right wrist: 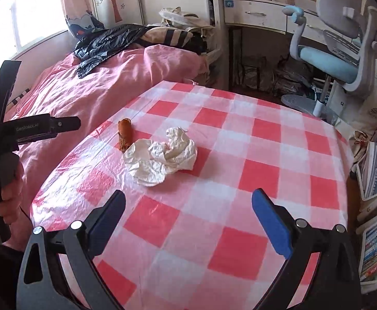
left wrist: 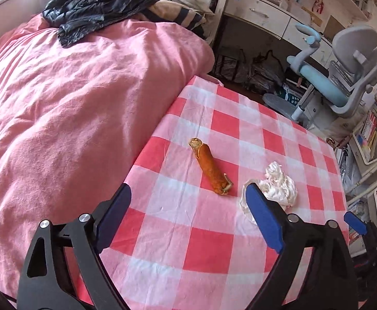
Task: Collect trash
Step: 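Return both grippers open to the table, then grasp the white tissue with the right gripper while the left gripper grasps the orange snack stick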
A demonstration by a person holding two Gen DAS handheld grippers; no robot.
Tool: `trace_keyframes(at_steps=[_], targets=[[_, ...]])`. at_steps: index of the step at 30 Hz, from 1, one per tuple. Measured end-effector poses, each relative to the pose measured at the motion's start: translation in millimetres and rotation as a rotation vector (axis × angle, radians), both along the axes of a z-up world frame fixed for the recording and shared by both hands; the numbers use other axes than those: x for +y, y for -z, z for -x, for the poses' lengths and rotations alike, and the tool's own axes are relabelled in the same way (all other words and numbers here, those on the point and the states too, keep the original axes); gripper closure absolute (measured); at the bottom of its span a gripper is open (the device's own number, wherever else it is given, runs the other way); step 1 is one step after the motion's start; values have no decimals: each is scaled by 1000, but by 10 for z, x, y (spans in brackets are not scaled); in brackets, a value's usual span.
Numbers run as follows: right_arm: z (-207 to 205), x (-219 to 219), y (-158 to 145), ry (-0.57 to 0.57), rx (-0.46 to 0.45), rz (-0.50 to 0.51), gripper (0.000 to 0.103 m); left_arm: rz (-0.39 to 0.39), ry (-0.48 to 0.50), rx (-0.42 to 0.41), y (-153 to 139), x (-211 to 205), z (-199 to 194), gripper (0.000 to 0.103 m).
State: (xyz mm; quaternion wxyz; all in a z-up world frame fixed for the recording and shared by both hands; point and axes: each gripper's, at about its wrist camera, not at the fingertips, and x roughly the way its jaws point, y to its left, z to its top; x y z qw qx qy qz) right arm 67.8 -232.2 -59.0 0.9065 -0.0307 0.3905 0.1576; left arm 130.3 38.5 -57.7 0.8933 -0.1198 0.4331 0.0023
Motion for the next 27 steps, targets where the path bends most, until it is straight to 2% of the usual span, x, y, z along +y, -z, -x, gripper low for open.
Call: trace_keyframes(at_steps=[10,13,14,15,16,17,18,20,22,27], targets=[[-597,378,307,-67,29,26,9,-46,30,87,417,-255,-687,23],[-714,405,426,-83,77,38,24,-74,40,115,523,-331,-827,28],[-750,408,478,-90,100,39,32,-87,43,126,568,-357,-872,30],[-772,406,515,-94,117,39,48,-97,47,136,618,-371,-908,33],[-782,398,546,-100,131,38,55,-128,47,125,633,-407,-925,34],[-765,381,532,-106,123,38,62,-165,55,117,640,-459,-937,44],[-754,362,511,-115,131,29,67,-189,76,107,641,-515,-939,60],[-698,330,436,-123,118,33,72,-168,133,107,624,-580,-927,81],[-654,275,374,-118,110,30,74,-120,182,109,599,-630,-880,85],[-410,43,69,-84,62,2,74,-105,249,19,288,-766,-545,86]])
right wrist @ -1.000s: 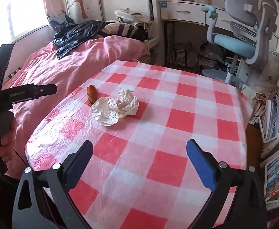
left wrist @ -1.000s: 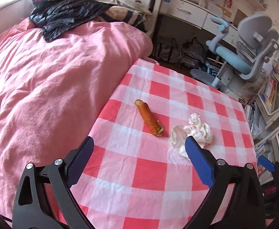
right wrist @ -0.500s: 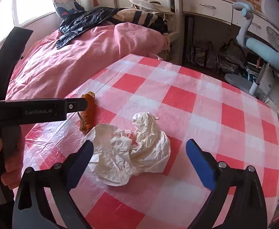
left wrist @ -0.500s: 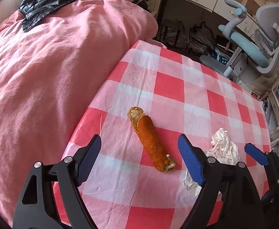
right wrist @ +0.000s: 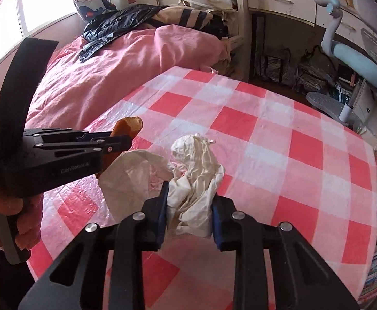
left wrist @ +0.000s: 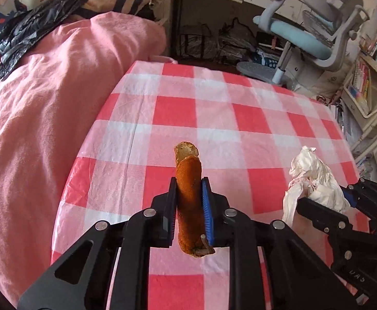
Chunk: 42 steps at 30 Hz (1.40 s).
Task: Collect trash
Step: 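Grasp the white tissue with the right gripper while the left gripper grasps the orange snack stick, then lift the tissue and orange snack stick above the table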
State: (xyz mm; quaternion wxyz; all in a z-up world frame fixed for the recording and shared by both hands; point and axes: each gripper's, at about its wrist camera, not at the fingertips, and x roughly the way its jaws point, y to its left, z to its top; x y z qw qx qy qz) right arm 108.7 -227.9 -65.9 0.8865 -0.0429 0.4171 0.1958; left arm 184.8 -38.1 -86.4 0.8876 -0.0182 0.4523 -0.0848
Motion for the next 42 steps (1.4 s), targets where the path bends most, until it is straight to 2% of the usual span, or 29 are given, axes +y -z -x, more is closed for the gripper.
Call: trace_keyframes(at_steps=[5,11,15,19,24,42], targets=[[436,-317,-351,50,-63,-31,74,17,36,-87,-347,-81,405,86],[859,-720,-396,150,-78,-97,74,48,53,-155,-613,-91,838,86],[958,-708,-453,161,-113,-95,73,56,48,-189,-703,-89,1110,86],[1038,-611,-440,138,-133,-47,72,31,51,-228,-774,-128,1325,86],[1045,-552,-380,117,-141,17,71,15,59,-258,-818,-173,1399,86],[1067,-554,-361,111,-156,33,69,-4,87,-275,-801,-291,1365,86]])
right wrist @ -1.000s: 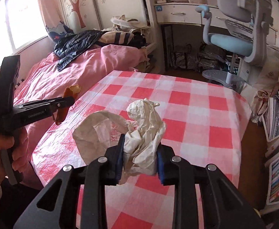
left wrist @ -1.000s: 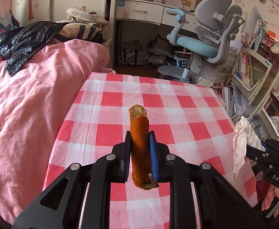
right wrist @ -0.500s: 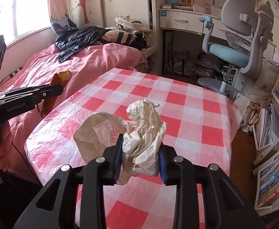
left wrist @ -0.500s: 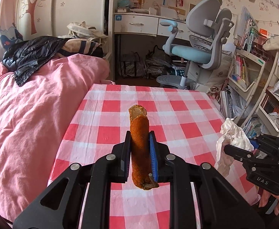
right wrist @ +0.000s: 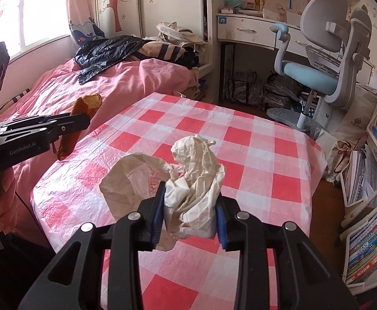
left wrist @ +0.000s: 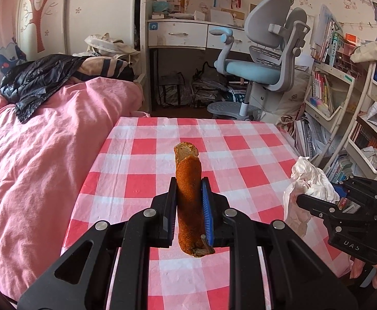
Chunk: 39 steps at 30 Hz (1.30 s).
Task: Collect trash
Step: 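Lift the tissue and orange snack stick above the table, then carry both items to the yellow bin and open both grippers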
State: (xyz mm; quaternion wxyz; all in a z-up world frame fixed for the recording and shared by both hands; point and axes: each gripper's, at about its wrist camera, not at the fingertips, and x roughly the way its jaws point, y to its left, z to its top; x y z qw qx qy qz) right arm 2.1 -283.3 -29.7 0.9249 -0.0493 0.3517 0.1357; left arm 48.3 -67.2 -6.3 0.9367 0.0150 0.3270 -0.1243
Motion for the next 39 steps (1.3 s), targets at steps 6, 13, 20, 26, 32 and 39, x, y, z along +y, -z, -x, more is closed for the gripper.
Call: trace_keyframes(at_steps=[6,13,20,26,32,39], targets=[[-1,0,2,0,1,-1,69,-7,13,-6,12,-70,30,86],[-1,7,3,1,0,0,69,-14,24,-10,27,-119,53,86],[31,-24,-21,-1,-8,7,69,-7,37,-12,13,-160,74,86],[256,-351,-252,19,-40,-3,69,87,148,0,-78,-411,166,86],[724,-1211,-119,150,-22,-14,69,133,303,19,-66,-1058,407,86],[1253,-2049,82,309,-9,-62,69,118,454,53,59,-2082,790,86]])
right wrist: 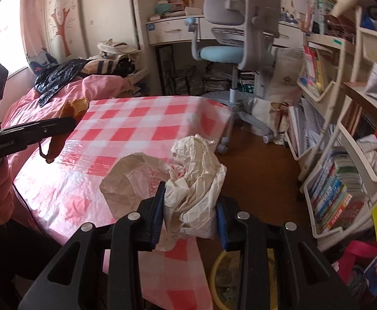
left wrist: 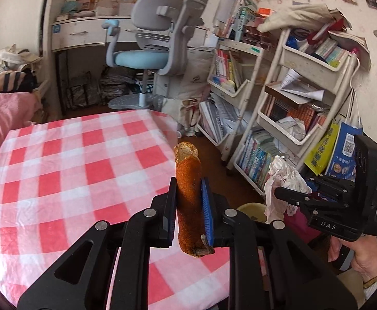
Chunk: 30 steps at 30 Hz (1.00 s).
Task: Collect trash
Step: 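Carry both items to the yellow bin and open both grippers, then return both grippers open toward the table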
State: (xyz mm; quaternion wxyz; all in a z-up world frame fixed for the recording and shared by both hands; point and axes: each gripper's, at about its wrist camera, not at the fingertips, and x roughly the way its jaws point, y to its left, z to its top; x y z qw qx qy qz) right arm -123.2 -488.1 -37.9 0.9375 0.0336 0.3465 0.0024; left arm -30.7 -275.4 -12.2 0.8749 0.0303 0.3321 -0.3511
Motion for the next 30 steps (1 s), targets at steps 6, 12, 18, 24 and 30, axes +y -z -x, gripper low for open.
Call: trace_keyframes(at_steps=[6,12,18,24,30], targets=[[234,-396,315,100,55,14,69,-40,124,57,309,-910,208,86],[317,-819,894,210,201,-9,47,-126,308,165,769,-1807,399,72],[545,-1045,851,350,167,-94,38,-176,232,56,672,-1891,548,24],[409,-444,131,264,-36,-90,16,-199,-1,-91,249,-1148,439,8],[-64,482,-476,125,-184,-105,8,-223,-229,-180,-181,40,145,8]])
